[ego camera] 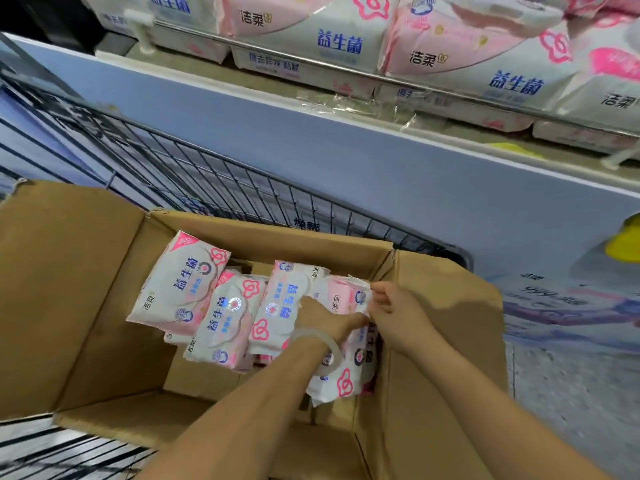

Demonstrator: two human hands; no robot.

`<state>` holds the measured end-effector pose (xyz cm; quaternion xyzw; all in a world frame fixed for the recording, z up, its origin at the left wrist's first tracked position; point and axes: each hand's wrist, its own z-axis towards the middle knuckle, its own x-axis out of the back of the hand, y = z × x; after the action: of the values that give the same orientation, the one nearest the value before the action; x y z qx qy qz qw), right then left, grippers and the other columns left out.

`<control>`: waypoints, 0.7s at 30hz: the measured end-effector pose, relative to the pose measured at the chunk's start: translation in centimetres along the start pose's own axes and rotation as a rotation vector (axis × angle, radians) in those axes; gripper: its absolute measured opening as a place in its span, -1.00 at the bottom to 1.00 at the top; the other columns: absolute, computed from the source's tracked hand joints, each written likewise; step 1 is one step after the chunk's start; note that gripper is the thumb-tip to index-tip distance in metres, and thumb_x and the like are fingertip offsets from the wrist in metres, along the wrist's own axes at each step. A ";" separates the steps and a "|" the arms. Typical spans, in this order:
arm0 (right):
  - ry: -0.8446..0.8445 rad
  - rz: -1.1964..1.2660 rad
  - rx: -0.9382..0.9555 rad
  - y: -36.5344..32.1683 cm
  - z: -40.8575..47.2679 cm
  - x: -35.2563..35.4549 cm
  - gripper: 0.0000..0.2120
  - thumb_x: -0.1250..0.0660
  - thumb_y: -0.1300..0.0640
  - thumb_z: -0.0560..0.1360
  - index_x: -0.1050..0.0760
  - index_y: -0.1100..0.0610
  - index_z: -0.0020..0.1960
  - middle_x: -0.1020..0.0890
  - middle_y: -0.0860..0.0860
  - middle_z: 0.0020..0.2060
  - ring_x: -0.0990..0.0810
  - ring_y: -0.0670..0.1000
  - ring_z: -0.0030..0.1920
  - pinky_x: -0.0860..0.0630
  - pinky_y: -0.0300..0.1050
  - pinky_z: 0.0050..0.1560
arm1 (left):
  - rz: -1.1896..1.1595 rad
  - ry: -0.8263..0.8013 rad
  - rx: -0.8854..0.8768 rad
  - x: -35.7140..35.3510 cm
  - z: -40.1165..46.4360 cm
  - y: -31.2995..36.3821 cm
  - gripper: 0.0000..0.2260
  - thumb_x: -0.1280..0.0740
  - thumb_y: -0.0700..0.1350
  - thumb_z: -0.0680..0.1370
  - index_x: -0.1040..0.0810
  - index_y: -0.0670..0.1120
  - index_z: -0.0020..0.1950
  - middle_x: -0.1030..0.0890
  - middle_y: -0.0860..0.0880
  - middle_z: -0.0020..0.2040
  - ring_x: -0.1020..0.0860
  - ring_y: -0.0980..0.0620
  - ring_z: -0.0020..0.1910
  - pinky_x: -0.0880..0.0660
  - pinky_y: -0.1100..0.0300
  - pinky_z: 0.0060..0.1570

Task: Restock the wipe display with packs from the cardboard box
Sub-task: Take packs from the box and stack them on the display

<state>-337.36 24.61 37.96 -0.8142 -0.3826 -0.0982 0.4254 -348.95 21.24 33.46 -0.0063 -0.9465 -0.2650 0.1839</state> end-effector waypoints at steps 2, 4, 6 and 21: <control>-0.018 0.024 0.014 0.0 -0.5 0.1 -0.65 -0.21 0.15 0.57 -0.34 0.12 0.36 -0.48 0.05 0.29 -0.49 0.01 0.22 -0.44 -0.13 0.19 | -0.194 0.042 0.003 0.6 -0.2 -0.7 -0.16 -0.55 0.10 0.05 -0.32 -0.15 0.23 -0.60 -0.13 0.04 -0.60 -0.13 -0.03 -0.58 -0.06 0.03; -0.045 0.045 0.054 -0.1 -1.0 0.1 -0.69 -0.25 0.11 0.56 -0.39 0.09 0.28 -0.53 -0.01 0.19 -0.52 -0.04 0.14 -0.45 -0.17 0.10 | -0.482 0.085 0.050 1.9 0.5 -1.6 -0.09 -0.61 0.01 0.14 -0.23 -0.09 0.38 -0.54 -0.09 0.15 -0.58 -0.16 0.08 -0.55 -0.11 0.11; -0.044 0.083 0.126 -0.4 -1.3 -0.2 -0.85 -0.33 0.12 0.51 -0.46 0.01 0.07 -0.57 -0.07 -0.02 -0.57 -0.10 0.00 -0.49 -0.22 0.01 | -0.761 0.105 0.107 3.4 1.0 -2.2 -0.02 -0.62 0.00 0.16 -0.15 0.05 0.46 -0.50 -0.06 0.23 -0.55 -0.20 0.15 -0.53 -0.17 0.10; -0.144 0.871 -0.074 -0.1 -0.8 -3.9 -0.66 -0.49 0.39 0.31 -0.56 0.14 0.02 -0.74 0.09 -0.15 -0.73 0.06 -0.19 -0.64 -0.09 -0.29 | -0.981 -0.211 0.041 6.5 -1.2 -4.8 -0.64 -0.45 -0.08 0.39 -0.58 -0.13 0.16 -0.71 -0.14 -0.03 -0.68 -0.09 -0.09 -0.60 0.05 -0.17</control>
<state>-340.00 21.93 36.58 -0.9190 -0.0288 0.1333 0.3698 -355.16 15.99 34.30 0.4163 -0.8565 -0.2993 -0.0589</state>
